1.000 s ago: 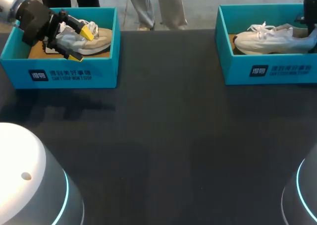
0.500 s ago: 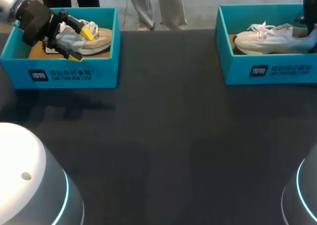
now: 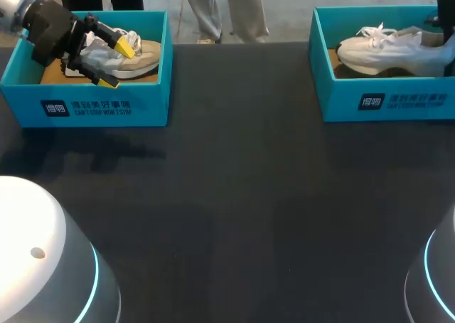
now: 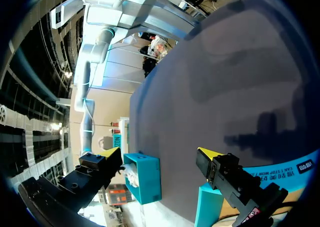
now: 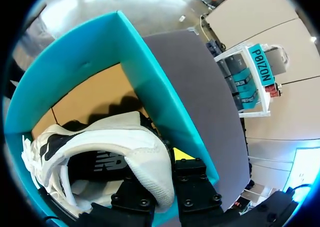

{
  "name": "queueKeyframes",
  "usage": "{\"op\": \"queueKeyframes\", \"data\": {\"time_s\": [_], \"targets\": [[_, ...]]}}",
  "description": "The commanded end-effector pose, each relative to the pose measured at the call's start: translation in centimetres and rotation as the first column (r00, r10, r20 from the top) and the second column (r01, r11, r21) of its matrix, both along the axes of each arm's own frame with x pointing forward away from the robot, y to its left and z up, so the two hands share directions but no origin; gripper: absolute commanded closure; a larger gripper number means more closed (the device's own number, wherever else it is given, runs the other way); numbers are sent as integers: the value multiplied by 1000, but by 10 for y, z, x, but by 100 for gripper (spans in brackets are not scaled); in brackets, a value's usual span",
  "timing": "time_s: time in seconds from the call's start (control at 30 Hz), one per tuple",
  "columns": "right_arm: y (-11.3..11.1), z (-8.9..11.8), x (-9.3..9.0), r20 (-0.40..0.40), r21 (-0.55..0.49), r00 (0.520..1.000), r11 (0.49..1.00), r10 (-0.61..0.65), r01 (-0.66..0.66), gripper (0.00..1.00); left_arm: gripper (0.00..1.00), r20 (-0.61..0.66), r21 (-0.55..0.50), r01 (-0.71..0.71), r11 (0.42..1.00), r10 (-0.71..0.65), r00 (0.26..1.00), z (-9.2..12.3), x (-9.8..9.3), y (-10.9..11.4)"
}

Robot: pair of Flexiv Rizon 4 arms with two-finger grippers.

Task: Take the shoe out of the shoebox, open the shoe tongue, remove and reinsert the insole, then place the shoe into the shoebox

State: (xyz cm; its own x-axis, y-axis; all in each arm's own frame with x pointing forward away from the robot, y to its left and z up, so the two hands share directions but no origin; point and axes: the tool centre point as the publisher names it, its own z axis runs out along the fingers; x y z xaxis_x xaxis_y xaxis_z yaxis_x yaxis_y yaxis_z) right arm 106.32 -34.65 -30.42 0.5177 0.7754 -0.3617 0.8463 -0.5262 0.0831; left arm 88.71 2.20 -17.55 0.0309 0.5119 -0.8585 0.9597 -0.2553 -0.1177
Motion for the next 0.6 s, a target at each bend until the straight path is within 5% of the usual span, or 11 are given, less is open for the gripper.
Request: {"op": "queueKeyframes", "data": {"time_s": [0.03,0.6], "targets": [[1,10,-11,20,-1,1000,1000,0,0,100,0,3,3,-1,1000,1,1000,1,-1,0],[1,13,-34,42,-2,999,1000,31,-31,100,0,3,3,-1,1000,1,1000,1,-1,0]]}}
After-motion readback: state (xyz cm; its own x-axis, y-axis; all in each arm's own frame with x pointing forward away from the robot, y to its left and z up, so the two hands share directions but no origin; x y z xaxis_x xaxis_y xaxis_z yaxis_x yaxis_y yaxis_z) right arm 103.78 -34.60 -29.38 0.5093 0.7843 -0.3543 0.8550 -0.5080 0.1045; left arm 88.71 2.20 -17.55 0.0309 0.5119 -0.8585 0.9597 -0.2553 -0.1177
